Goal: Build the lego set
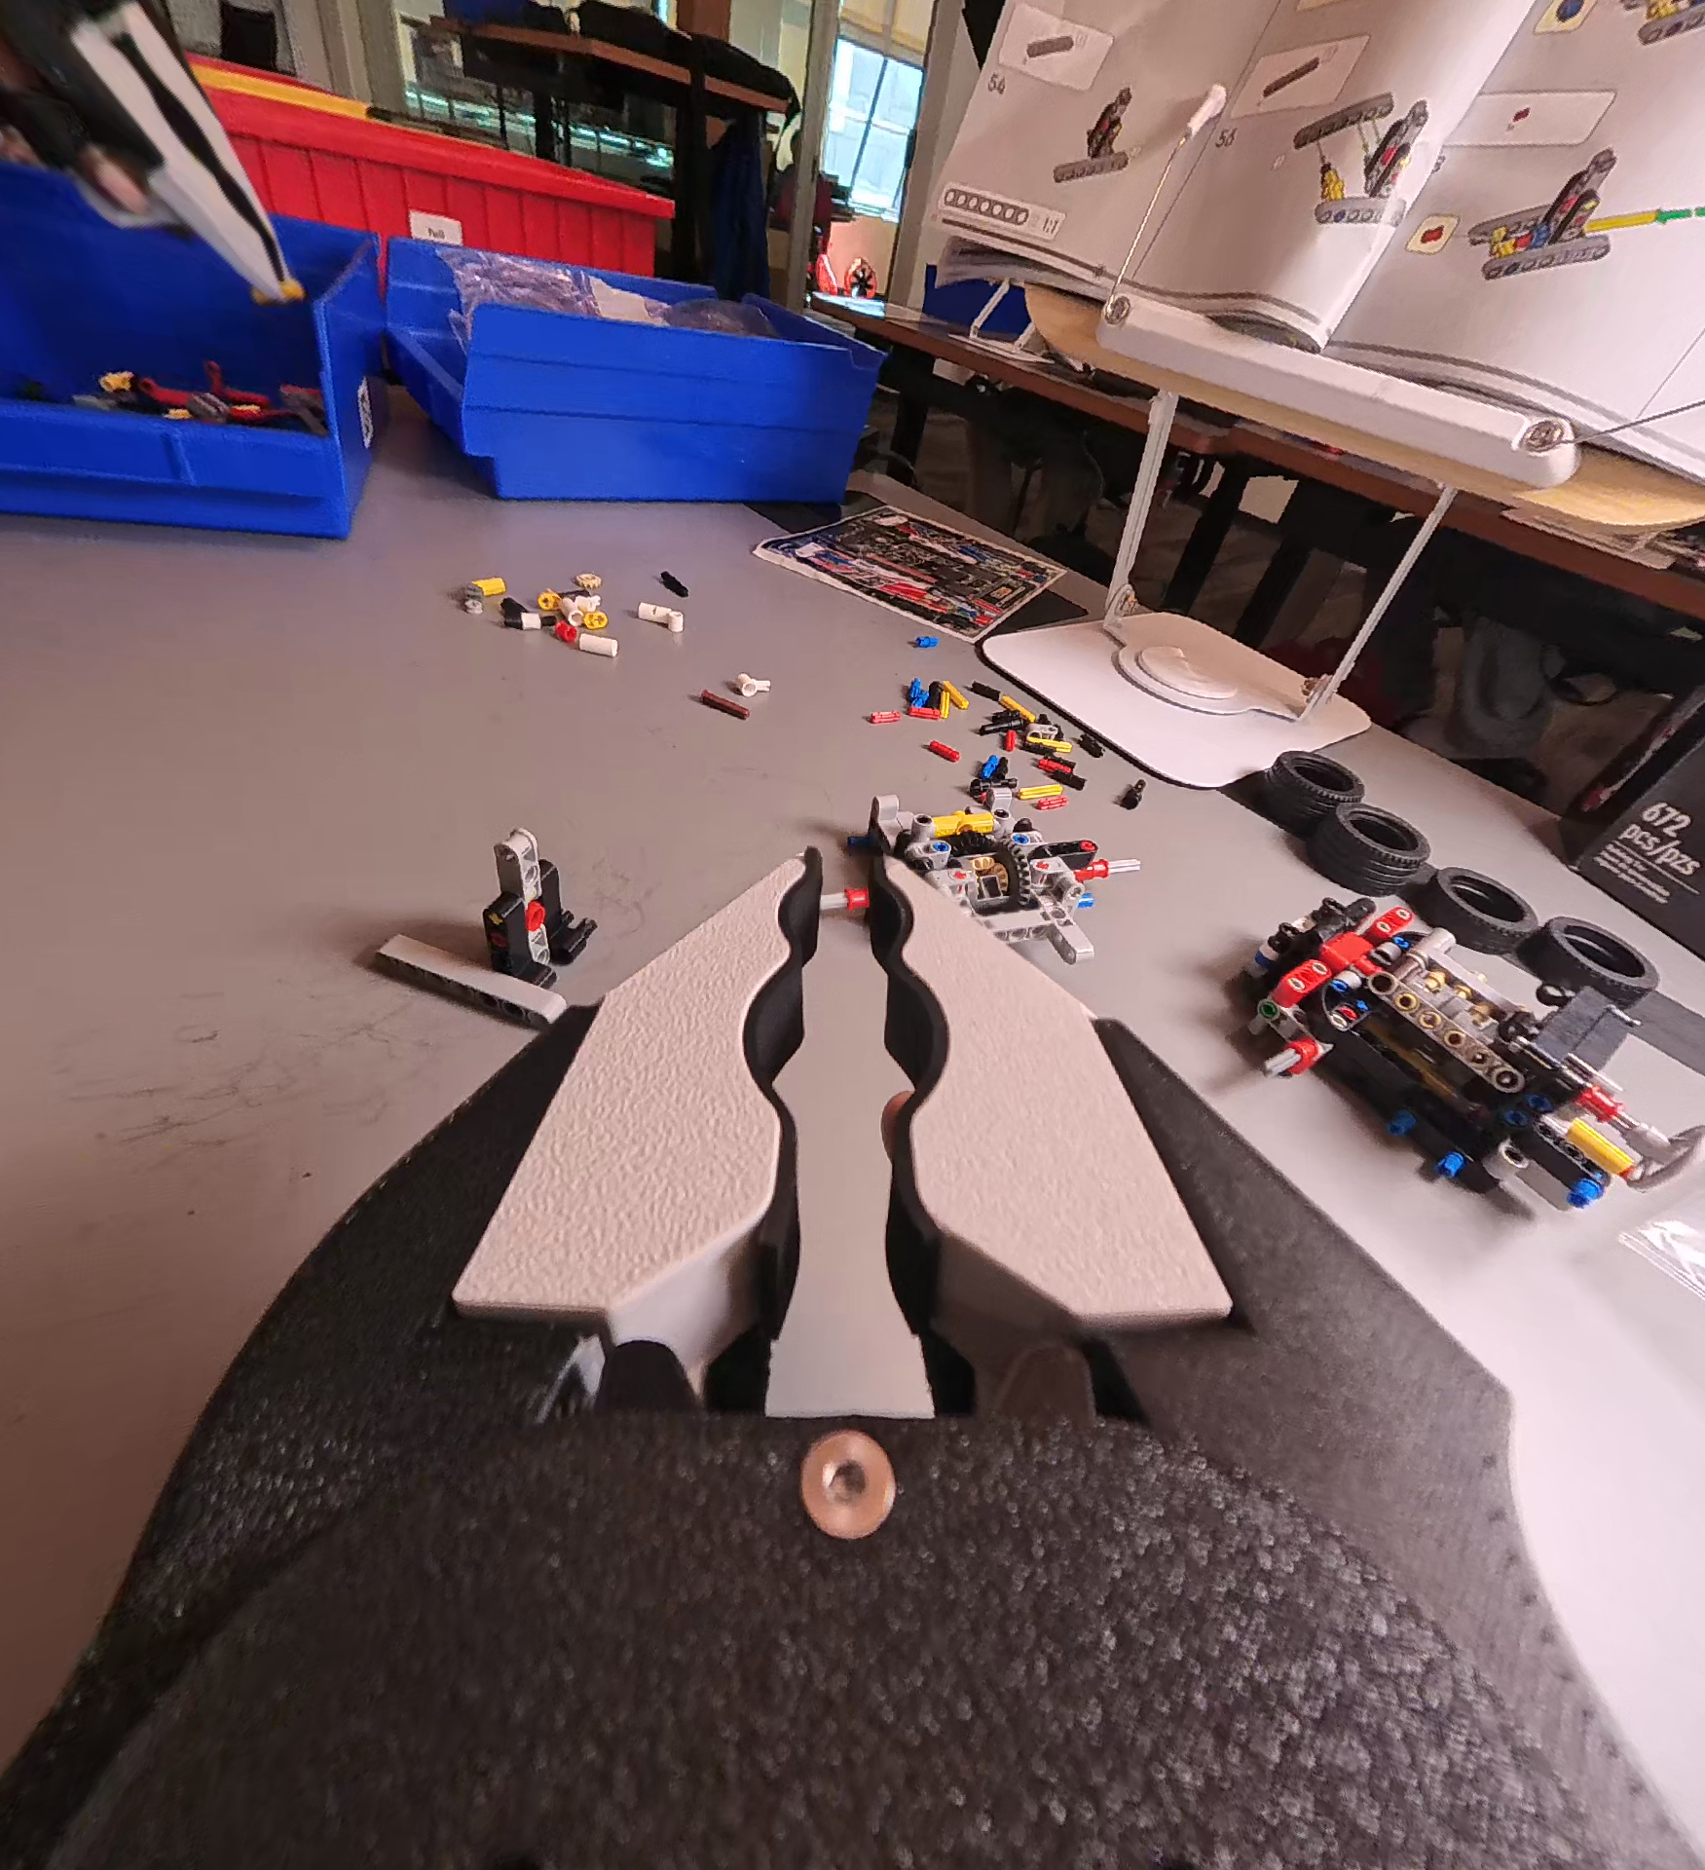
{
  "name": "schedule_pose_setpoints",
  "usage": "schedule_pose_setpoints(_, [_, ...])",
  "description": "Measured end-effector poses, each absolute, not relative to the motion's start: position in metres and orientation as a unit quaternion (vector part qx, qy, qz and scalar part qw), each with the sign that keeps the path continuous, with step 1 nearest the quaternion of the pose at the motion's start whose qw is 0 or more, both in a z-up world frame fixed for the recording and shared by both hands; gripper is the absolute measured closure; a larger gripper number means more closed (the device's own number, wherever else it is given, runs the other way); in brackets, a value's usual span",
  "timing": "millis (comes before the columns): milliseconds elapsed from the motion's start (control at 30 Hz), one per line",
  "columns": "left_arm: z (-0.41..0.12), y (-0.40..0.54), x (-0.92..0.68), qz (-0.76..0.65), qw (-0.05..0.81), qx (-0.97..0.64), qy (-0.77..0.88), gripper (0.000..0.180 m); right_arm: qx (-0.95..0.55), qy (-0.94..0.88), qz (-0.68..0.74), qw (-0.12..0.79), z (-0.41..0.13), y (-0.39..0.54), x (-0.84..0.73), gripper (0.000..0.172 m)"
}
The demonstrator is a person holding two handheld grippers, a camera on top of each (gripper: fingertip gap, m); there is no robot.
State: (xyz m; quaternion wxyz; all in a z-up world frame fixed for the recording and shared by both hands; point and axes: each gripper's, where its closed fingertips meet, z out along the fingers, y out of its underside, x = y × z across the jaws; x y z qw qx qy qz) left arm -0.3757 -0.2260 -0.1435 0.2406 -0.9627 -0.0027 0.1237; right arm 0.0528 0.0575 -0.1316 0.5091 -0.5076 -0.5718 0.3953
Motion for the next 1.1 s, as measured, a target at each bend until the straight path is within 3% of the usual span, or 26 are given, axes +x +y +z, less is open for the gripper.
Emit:
schedule_pose_setpoints(167, [-0.054,-0.153,-0.25,0.054,0.422,-0.899,0.106,0.175,-0.489,-0.579,0.408,0.51,-0.127,0.047,0.046,0.164])
schedule_pose_setpoints(300, [-0.063,-0.098,-0.105,-0.119,0.475,-0.848,0.202,0.175,-0.447,-0.607,0.414,0.51,-0.126,0.024,0.045,0.161])
schedule_pose_setpoints(433, [-0.115,-0.061,0.009,-0.286,0.443,-0.811,0.253,0.174,-0.373,-0.661,0.421,0.498,-0.13,-0.005,0.051,0.16])
schedule_pose_setpoints(633, [-0.175,-0.049,0.075,-0.392,0.323,-0.811,0.292,0.174,-0.285,-0.759,0.43,0.397,-0.157,-0.055,0.071,0.153])
schedule_pose_setpoints(1100, [-0.183,-0.073,0.08,-0.49,0.28,-0.783,0.261,0.174,-0.241,-0.804,0.389,0.38,-0.181,-0.078,0.069,0.161])
